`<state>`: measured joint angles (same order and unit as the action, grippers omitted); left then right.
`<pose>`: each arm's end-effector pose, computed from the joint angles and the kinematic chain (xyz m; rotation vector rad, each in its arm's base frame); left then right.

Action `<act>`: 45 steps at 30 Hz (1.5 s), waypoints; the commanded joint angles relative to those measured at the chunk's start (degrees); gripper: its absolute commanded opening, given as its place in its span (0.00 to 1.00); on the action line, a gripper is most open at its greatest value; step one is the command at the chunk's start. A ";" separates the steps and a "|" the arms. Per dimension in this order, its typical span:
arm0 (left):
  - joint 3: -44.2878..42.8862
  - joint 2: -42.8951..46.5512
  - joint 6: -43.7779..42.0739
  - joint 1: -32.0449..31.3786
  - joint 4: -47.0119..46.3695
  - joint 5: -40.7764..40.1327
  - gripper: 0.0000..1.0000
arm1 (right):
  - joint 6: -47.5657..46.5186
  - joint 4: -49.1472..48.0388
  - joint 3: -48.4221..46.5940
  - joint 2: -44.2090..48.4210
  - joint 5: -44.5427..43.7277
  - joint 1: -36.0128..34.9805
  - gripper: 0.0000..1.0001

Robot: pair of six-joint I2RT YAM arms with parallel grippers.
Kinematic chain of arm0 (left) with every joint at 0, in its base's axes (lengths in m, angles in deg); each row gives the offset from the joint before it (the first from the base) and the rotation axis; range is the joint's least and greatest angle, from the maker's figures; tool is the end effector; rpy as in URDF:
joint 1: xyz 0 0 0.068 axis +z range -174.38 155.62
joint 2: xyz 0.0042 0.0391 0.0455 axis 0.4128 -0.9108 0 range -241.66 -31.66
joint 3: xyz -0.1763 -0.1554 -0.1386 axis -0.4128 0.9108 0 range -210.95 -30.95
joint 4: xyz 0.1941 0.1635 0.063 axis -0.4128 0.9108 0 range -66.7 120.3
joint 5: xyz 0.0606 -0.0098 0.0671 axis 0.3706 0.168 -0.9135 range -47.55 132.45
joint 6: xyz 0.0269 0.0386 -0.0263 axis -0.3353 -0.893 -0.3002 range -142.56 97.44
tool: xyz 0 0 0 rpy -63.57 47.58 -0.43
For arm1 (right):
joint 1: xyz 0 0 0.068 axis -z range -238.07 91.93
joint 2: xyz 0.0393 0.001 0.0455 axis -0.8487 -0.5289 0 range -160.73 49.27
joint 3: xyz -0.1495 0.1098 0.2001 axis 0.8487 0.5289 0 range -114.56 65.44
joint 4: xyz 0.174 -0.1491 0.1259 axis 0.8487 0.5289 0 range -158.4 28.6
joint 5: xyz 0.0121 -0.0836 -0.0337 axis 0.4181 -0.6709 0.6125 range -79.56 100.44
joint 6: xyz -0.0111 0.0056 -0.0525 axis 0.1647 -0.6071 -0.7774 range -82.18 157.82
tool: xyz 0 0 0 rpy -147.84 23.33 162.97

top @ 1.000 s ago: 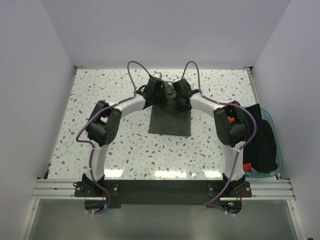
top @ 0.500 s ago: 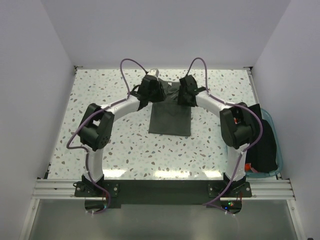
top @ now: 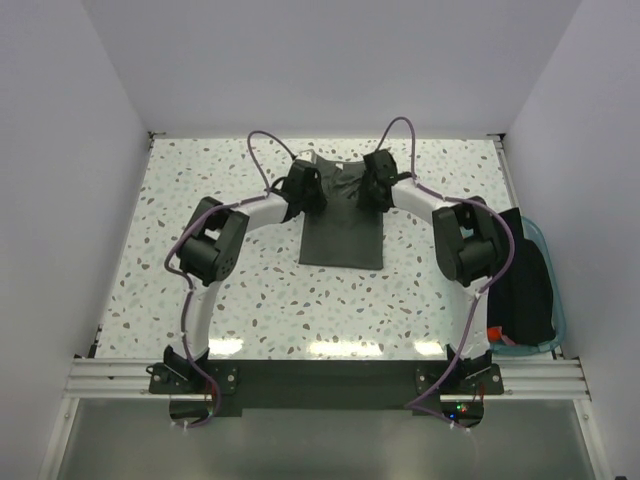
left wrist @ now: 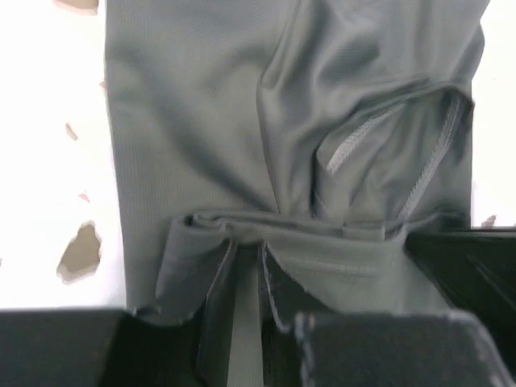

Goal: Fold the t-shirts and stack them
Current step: Fold the tshirt

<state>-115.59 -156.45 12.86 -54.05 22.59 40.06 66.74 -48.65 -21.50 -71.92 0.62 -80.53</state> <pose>0.4189 -0.2369 0.1486 -0.1392 2.3153 -0.5485 0.4247 0.1690 0.1628 0.2107 2.4915 0.1584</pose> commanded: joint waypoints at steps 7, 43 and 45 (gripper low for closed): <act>0.62 -2.91 4.13 1.63 5.89 -6.83 0.21 | 1.66 1.16 0.28 -1.77 3.14 4.70 0.43; 40.01 37.41 7.84 -3.46 6.85 -7.45 0.28 | 5.10 1.93 37.39 35.75 6.32 -2.77 0.62; 38.77 39.18 6.60 -3.55 10.27 -7.62 0.36 | 4.39 4.59 35.44 38.47 5.26 -2.85 0.67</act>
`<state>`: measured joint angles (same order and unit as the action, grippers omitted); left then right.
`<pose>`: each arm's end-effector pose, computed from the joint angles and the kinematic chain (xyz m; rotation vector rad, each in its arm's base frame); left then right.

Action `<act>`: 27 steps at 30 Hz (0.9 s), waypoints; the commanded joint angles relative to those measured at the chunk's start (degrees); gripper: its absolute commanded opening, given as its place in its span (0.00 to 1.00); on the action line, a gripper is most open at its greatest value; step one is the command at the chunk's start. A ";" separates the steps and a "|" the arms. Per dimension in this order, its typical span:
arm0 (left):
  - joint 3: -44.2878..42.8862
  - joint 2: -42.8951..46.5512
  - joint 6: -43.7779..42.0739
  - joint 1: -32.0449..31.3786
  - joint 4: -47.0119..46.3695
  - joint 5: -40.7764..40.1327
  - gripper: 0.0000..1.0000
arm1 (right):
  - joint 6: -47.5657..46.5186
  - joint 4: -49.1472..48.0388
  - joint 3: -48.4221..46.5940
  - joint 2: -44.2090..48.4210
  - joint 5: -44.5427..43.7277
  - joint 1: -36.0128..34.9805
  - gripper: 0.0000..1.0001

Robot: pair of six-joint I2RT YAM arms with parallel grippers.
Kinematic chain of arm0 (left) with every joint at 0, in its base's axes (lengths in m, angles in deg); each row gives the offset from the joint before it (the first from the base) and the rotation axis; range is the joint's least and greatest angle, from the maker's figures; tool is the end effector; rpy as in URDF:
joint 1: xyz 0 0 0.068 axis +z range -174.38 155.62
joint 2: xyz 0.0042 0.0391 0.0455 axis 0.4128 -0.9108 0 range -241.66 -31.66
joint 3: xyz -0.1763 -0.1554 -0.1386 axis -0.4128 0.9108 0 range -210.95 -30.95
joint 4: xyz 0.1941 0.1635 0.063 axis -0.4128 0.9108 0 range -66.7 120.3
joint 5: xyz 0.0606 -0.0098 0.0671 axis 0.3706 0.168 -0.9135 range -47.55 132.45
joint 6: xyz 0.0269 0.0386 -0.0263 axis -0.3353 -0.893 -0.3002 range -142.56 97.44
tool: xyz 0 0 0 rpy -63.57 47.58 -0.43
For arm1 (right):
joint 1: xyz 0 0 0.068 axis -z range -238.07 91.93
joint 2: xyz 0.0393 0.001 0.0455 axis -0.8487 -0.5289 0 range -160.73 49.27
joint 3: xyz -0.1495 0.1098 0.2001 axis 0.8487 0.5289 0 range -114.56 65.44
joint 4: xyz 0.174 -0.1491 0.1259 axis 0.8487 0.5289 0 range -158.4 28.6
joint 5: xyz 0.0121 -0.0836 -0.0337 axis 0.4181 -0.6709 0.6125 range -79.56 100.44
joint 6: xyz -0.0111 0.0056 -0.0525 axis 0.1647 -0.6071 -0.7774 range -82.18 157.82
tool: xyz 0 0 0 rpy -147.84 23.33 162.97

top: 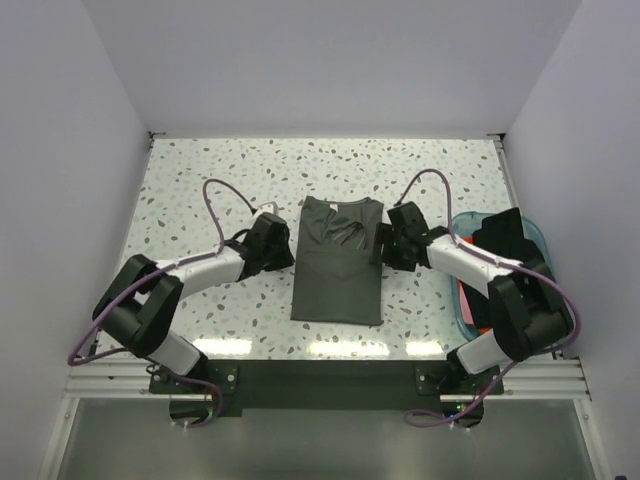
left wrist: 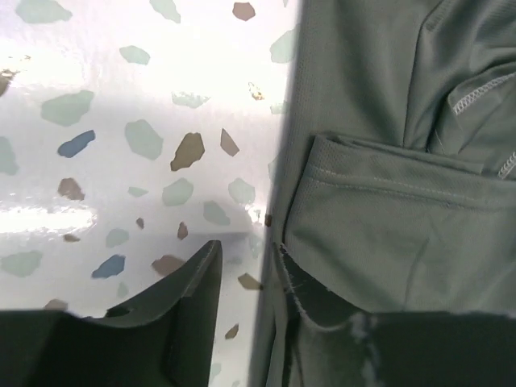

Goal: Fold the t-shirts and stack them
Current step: Fold the tshirt

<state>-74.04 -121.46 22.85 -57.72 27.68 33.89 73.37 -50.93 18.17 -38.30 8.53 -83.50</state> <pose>0.2530 -0.1601 0.1553 -0.3278 2.4734 -0.4146 0.2650 0.1246 0.1719 0.2438 2.6077 0.3462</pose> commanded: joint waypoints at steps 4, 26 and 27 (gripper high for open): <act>-2.01 11.11 -4.28 0.21 10.02 -2.51 0.44 | -2.94 13.71 -4.60 10.65 -3.89 0.12 0.68; 19.53 24.32 1.96 -7.17 7.13 15.85 0.55 | 19.38 13.91 20.54 29.57 3.04 -13.85 0.51; 19.88 24.32 2.14 -7.35 6.78 16.03 0.55 | 20.34 13.21 21.07 28.95 3.23 -14.38 0.51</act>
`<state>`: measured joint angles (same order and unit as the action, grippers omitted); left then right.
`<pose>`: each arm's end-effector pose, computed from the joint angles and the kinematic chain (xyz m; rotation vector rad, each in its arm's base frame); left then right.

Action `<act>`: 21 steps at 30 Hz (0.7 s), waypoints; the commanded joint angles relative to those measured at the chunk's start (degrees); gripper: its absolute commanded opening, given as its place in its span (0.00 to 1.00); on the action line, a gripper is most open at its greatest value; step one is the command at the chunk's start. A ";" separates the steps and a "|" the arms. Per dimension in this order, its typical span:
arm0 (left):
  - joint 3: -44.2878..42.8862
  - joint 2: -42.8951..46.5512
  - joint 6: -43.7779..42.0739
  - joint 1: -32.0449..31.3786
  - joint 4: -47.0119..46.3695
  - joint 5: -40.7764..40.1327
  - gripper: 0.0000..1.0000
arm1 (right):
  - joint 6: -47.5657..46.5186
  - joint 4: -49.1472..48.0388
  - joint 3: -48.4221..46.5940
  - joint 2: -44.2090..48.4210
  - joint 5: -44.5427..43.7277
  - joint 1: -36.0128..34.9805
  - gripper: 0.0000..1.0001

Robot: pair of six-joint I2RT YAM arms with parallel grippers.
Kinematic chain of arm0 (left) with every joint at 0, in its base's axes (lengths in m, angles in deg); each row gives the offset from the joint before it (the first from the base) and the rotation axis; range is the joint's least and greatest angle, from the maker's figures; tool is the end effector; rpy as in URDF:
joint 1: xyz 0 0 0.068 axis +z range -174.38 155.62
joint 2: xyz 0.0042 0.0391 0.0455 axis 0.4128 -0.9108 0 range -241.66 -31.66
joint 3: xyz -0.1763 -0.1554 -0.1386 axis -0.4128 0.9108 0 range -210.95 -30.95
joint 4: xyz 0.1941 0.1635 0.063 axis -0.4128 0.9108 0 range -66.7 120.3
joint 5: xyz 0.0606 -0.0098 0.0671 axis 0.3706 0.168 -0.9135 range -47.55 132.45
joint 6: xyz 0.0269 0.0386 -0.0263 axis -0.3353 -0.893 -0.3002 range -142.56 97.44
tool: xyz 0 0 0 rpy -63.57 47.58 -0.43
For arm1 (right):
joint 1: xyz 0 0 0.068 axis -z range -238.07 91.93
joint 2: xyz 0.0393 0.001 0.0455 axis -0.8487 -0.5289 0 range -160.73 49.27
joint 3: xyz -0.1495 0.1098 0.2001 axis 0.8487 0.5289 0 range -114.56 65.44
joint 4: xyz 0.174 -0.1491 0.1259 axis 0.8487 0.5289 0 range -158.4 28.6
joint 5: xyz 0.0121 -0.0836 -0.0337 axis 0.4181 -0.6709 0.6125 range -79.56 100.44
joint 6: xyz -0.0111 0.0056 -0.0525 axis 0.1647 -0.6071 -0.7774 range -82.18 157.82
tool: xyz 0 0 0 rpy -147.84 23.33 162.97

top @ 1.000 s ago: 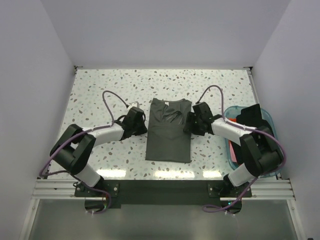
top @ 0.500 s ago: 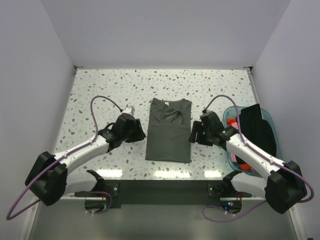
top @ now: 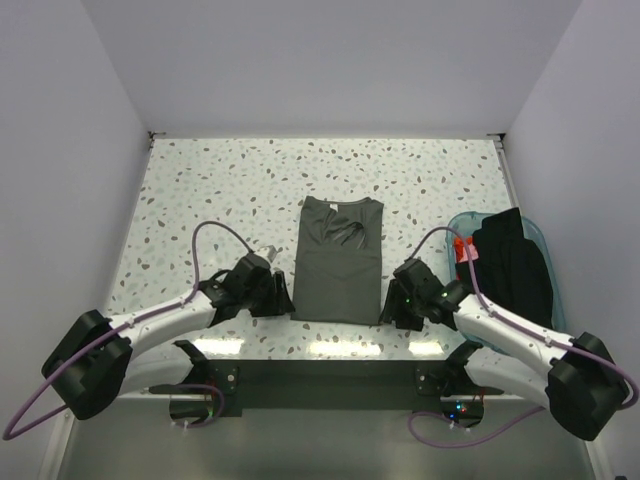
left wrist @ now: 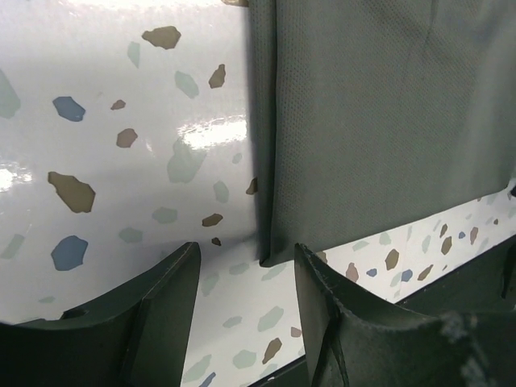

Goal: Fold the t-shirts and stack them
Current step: Fold the tshirt

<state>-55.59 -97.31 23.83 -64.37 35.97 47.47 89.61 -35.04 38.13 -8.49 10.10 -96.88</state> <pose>0.1514 -0.1310 0.1503 -0.1101 2.6536 -0.6810 0.1319 0.1057 0.1661 0.3164 2.7625 0.4538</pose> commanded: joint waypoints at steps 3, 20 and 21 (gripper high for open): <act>2.14 -0.18 2.12 -1.41 -0.81 2.63 0.54 | 5.95 -4.79 2.17 -1.74 1.74 -2.06 0.51; 4.78 -1.68 5.73 -5.54 0.61 -0.01 0.42 | 10.79 -8.84 5.51 -3.15 1.04 -3.82 0.41; 4.78 -1.76 5.73 -5.54 0.52 -0.09 0.42 | 10.79 -9.19 5.69 -3.50 1.04 -3.73 0.39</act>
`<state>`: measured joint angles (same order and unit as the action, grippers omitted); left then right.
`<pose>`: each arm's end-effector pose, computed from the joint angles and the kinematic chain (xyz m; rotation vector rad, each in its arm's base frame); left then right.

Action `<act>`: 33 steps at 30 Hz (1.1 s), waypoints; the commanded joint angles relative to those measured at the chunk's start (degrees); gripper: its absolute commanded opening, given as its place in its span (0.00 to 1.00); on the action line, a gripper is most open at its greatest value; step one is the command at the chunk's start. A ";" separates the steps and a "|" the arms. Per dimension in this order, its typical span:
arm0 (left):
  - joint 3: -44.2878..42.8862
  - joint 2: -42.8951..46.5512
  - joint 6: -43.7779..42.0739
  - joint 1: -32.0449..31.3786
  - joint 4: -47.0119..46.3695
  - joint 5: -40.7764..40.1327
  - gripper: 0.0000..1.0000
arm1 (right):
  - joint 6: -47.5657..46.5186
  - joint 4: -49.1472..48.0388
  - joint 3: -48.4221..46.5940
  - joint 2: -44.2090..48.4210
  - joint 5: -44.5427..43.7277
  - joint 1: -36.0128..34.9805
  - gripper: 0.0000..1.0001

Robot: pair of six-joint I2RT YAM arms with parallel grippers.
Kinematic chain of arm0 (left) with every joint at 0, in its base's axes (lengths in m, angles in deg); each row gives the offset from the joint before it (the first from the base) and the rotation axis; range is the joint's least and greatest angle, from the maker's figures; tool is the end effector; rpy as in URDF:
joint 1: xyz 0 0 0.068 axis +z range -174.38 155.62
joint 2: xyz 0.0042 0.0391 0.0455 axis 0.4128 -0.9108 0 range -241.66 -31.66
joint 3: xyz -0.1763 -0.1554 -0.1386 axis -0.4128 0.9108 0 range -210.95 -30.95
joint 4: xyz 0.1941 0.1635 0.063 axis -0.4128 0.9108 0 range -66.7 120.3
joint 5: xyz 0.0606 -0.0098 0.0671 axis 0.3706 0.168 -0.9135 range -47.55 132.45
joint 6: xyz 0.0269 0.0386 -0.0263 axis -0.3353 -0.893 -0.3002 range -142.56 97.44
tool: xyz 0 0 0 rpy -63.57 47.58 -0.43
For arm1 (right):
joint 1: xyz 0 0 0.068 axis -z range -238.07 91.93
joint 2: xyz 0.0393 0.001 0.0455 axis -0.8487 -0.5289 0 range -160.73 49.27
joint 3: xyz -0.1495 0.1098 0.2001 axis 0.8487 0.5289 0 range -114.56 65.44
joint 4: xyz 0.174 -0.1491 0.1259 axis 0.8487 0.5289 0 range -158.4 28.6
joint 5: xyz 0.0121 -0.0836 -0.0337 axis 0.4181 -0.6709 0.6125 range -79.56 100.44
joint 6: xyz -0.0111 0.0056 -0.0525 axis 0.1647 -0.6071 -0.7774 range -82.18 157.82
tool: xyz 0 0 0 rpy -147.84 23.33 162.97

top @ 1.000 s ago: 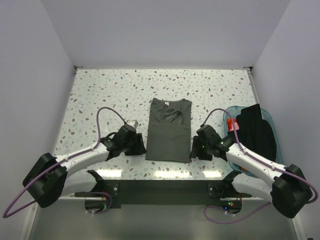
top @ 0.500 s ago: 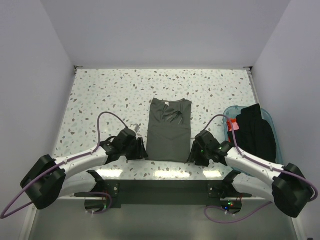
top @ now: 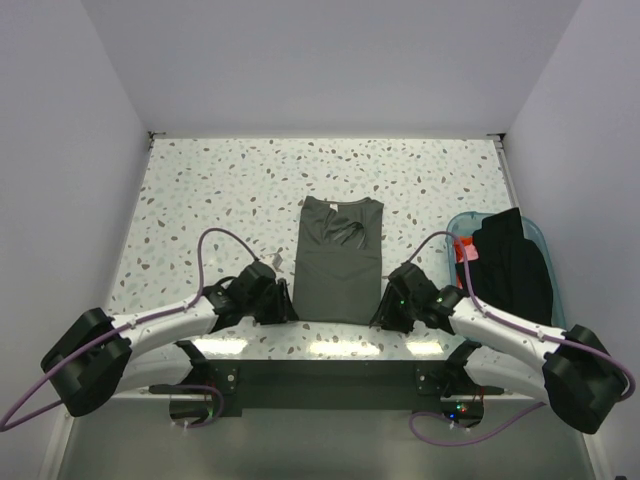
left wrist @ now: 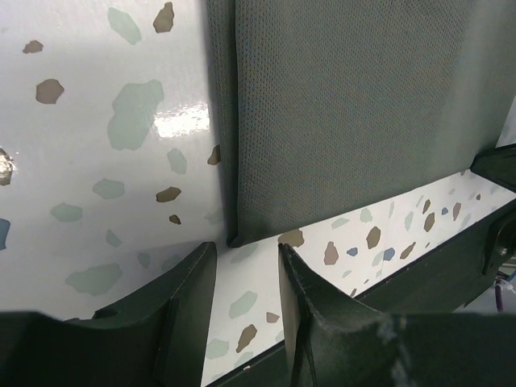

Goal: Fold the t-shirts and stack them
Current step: Fold the tshirt

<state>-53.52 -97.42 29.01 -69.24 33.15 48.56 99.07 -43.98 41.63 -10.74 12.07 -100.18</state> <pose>0.1370 -0.1417 0.1428 -0.1094 2.6844 -0.7649 0.1291 0.1180 0.1504 0.4529 2.7473 0.5971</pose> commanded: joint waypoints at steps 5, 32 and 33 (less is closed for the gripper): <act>2.44 -2.62 0.28 -0.84 2.72 -1.28 0.35 | 0.62 -0.87 1.93 -2.48 -1.45 -0.61 0.34; 0.51 6.68 4.76 -9.10 13.43 -3.47 0.00 | -3.35 15.82 -1.94 8.14 -6.10 -10.60 0.00; 0.51 7.39 5.11 -9.97 13.97 -3.82 0.00 | -2.90 16.52 -2.20 9.02 -6.63 -11.67 0.00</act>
<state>-53.54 -93.31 31.61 -77.46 41.04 47.14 94.74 -34.25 41.56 -3.94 8.97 -108.77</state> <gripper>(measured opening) 0.013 0.014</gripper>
